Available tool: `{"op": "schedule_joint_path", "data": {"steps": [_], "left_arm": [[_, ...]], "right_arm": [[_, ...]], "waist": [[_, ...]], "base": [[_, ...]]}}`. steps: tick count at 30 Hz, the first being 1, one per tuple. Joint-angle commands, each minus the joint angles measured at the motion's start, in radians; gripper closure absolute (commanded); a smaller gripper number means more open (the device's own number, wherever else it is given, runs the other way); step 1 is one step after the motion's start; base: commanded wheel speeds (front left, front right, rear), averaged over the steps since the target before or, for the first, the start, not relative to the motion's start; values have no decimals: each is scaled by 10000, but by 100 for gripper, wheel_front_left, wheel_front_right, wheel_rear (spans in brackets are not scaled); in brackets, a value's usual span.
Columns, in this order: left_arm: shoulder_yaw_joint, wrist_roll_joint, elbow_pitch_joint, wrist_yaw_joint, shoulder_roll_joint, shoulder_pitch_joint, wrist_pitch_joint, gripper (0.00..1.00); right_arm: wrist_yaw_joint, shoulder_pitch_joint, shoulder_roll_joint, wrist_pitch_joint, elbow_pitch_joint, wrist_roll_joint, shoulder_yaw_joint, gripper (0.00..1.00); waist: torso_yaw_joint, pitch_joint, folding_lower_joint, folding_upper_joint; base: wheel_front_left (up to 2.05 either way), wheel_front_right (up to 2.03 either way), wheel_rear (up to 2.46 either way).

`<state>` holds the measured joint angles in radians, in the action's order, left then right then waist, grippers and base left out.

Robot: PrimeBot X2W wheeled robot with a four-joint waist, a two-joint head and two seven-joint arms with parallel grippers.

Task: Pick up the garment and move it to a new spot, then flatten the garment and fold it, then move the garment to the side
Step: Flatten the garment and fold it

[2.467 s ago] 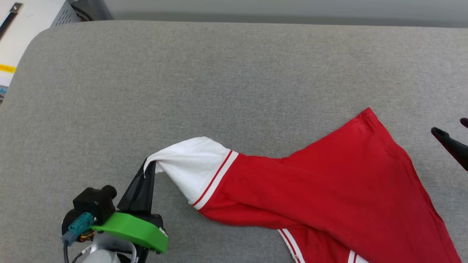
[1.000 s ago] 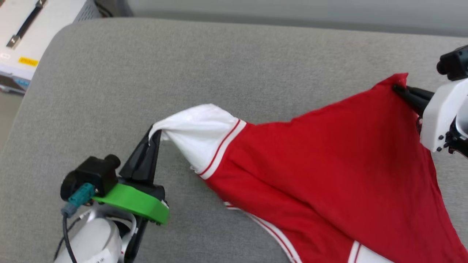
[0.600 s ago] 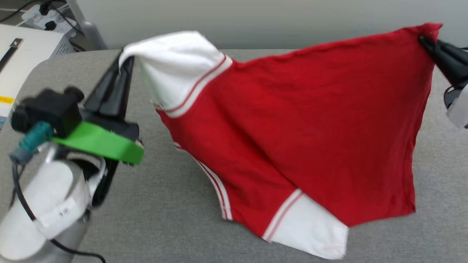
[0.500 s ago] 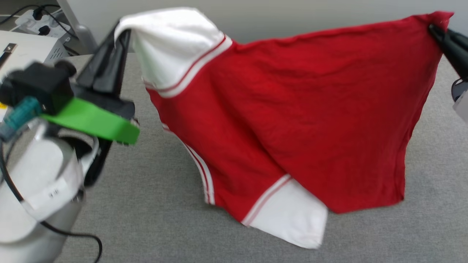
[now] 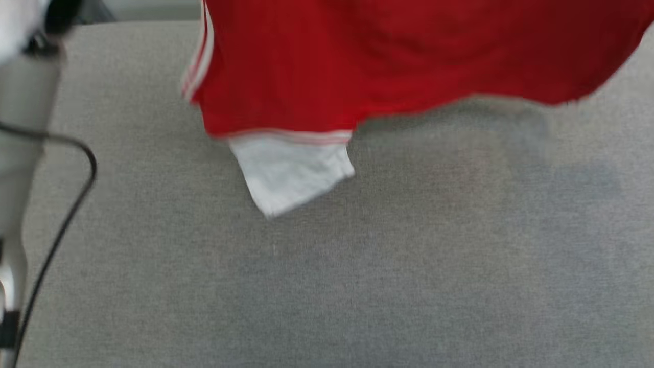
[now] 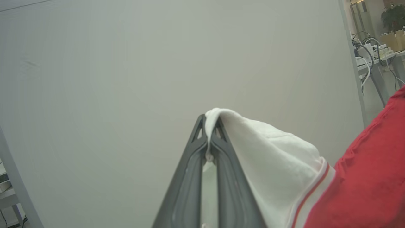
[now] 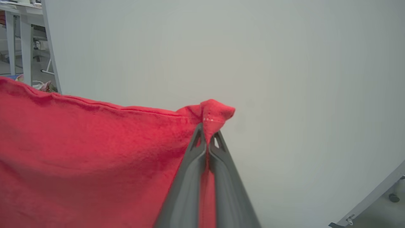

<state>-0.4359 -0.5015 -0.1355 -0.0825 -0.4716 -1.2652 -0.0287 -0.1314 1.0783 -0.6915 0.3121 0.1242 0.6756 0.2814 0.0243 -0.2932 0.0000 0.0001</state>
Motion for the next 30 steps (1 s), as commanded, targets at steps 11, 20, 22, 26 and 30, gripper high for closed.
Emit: {"op": "schedule_joint_path", "data": {"steps": [11,20,22,26,30], "left_arm": [[-319,841,-3254,-403,308,-5347,621,100],[-772,822,-5385,-470,191,-6823,1402,100],[-955,750,-5655,-474,225,-6711,1544,100],[-1385,624,-6017,-478,280,-6129,1949,100],[-1682,401,-6319,-479,226,-5312,2298,100]], "right_arm": [[7,5313,601,-479,2720,-1462,1194,100],[7,7439,1500,-2151,5192,-1689,2053,100],[7,7473,1586,-2369,5548,-1528,2329,100],[7,7081,1701,-2910,6083,-1142,2968,100],[7,6295,1821,-3386,6432,-628,3592,100]], "waist": [[79,-2188,0,-1],[81,-2864,0,-1],[58,-3025,0,-1],[26,-3215,0,-1],[55,-3171,0,-1]], "base": [[0,0,0],[0,0,0],[0,0,0],[0,0,0],[0,0,0]]}}
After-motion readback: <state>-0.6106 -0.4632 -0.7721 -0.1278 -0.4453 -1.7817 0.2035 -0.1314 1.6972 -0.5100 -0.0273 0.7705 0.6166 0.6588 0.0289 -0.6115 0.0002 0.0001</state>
